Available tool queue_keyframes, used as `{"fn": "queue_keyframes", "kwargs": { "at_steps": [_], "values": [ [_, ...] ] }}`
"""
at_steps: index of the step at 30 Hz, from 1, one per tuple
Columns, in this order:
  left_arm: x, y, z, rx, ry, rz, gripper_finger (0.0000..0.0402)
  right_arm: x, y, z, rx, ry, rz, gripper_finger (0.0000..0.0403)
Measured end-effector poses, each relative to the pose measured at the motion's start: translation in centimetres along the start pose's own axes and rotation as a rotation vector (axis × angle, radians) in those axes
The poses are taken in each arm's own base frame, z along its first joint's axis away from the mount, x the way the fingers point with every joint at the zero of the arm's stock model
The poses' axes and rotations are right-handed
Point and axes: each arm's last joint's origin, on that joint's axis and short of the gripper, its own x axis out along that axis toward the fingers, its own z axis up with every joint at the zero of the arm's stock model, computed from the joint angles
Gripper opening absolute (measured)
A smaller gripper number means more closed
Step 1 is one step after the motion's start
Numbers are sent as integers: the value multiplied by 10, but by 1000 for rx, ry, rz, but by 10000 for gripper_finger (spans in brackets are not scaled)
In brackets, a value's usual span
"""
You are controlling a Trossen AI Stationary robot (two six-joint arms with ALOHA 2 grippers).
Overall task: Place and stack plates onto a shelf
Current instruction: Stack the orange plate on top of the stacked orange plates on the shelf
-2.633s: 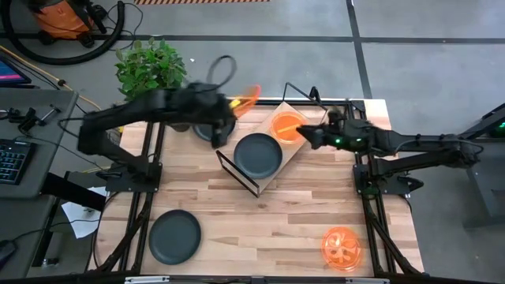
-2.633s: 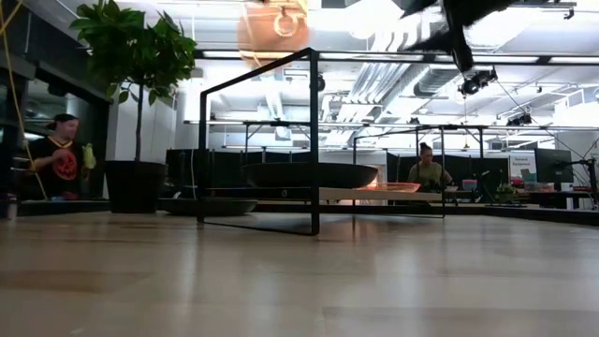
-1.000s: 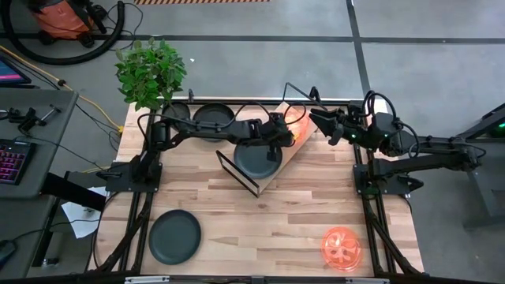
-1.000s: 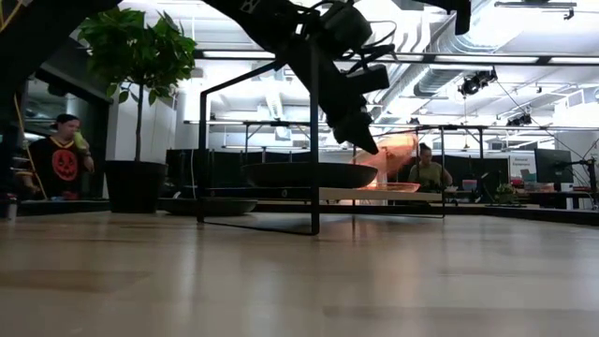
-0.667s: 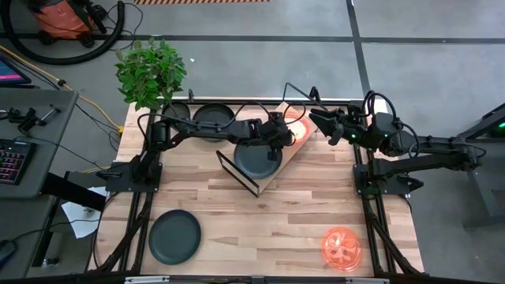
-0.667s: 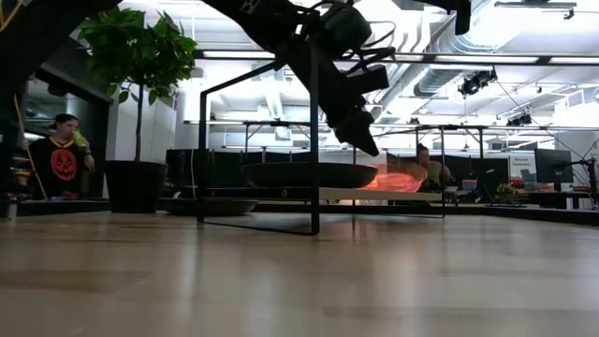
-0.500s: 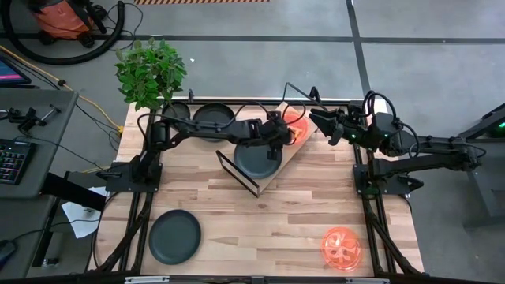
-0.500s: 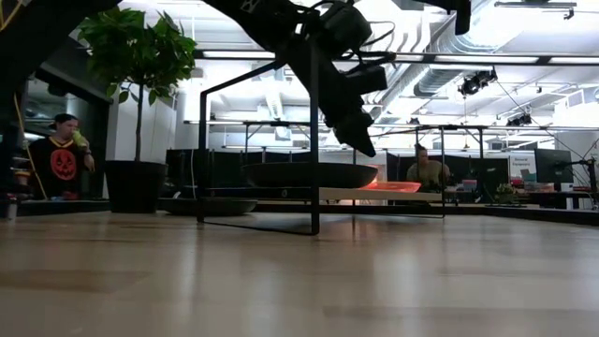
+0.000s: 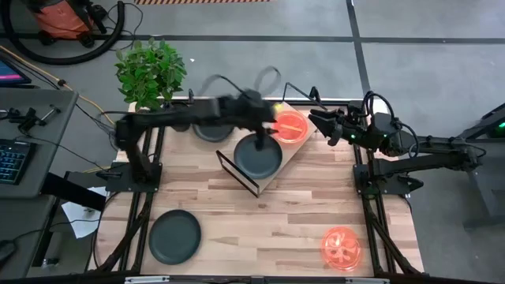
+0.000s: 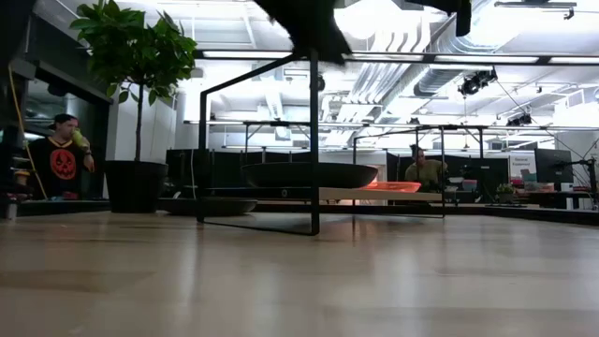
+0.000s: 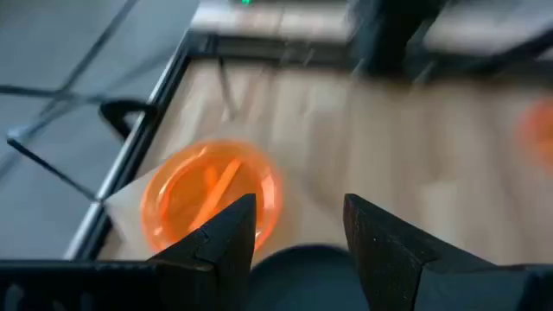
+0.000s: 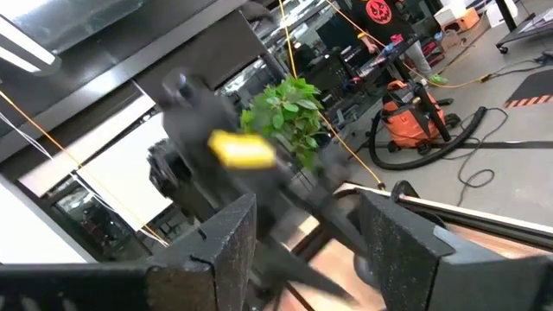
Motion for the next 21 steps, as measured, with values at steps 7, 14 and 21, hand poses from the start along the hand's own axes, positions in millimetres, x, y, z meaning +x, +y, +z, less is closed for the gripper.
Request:
{"fn": "queue_keyframes", "kwargs": {
  "at_steps": [7,14,21],
  "values": [
    [-100,-5,-8,-129,-329,-132,163,0,-3,-6,-21,73,-18,188],
    [-152,-21,-79,-300,-634,-182,163,-1,-6,-11,-11,135,-21,188],
    [-174,-25,-125,-417,-775,-45,162,-1,-6,-11,-12,134,-20,188]
  ]
}}
